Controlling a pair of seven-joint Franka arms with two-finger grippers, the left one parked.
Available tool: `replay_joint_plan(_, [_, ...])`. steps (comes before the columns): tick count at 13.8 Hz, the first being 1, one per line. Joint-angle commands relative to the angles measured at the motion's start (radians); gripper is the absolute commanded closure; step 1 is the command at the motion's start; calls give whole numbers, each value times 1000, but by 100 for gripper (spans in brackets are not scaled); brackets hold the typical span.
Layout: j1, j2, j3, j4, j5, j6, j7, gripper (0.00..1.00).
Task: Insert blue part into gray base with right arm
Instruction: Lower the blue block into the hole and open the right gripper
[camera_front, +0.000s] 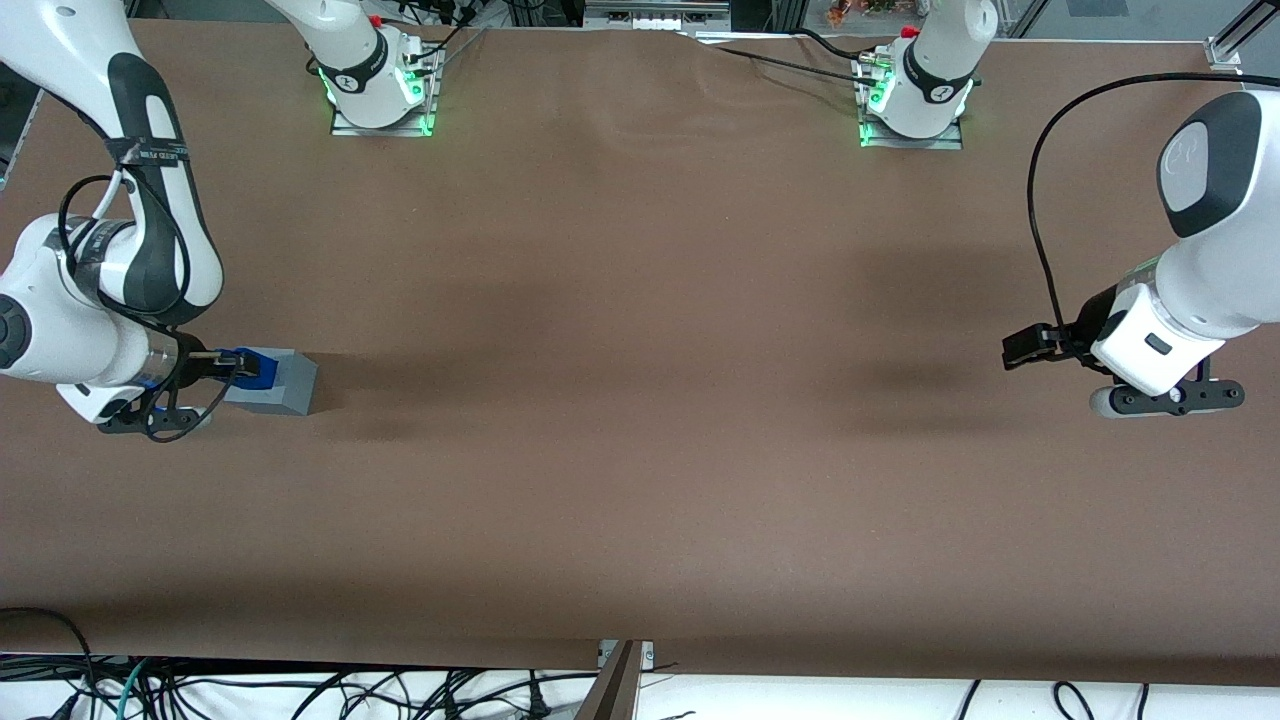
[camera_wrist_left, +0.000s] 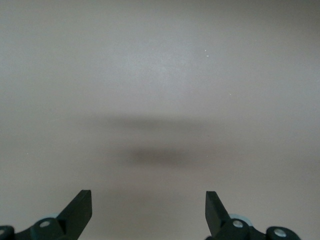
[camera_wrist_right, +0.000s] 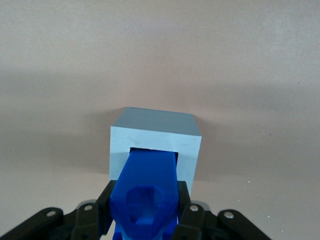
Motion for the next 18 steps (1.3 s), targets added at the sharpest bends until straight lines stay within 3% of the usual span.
replay_joint_plan(1, [-13, 15, 5, 14, 25, 18, -26, 83])
replay_joint_plan(8, [-13, 40, 5, 11, 33, 53, -26, 78])
replay_joint_plan(9, [-13, 41, 6, 11, 33, 59, -26, 63])
replay_joint_plan(10, [-13, 43, 5, 11, 33, 59, -25, 26])
replay_joint_plan(11, [-13, 43, 6, 11, 33, 59, -19, 1])
replay_joint_plan(18, [-5, 11, 9, 34, 33, 41, -22, 1])
